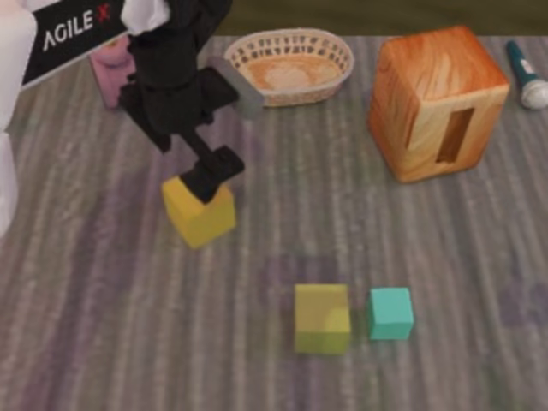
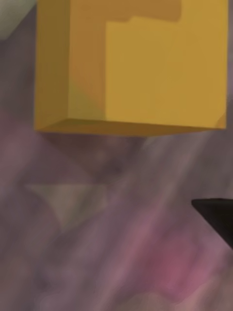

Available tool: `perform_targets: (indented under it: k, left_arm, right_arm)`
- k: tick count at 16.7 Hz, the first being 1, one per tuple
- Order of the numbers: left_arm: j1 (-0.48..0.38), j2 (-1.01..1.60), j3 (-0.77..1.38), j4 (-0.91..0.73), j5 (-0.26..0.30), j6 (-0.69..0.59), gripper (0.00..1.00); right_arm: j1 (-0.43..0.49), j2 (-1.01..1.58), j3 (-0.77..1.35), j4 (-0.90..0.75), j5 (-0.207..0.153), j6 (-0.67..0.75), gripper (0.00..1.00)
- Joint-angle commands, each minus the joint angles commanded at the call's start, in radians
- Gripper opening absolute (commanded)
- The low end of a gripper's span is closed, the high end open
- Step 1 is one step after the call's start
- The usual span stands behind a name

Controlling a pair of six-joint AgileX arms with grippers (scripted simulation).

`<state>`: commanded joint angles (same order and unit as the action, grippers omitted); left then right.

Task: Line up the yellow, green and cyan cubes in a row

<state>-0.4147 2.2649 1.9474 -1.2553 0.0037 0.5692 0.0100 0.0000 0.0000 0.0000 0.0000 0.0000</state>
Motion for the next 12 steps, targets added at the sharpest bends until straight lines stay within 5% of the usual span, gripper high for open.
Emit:
perform_targets:
  k: [7,12]
  left_arm:
    - [-0.001,0.068,-0.184,0.259,0.001,0.001,1.00]
    - [-0.002,0.079,-0.208,0.288,0.001,0.002,1.00]
  right_arm:
    - [0.000,0.000,0.000,0.000,0.000,0.000,1.00]
    - [0.000,0.000,0.000,0.000,0.000,0.000,1.00]
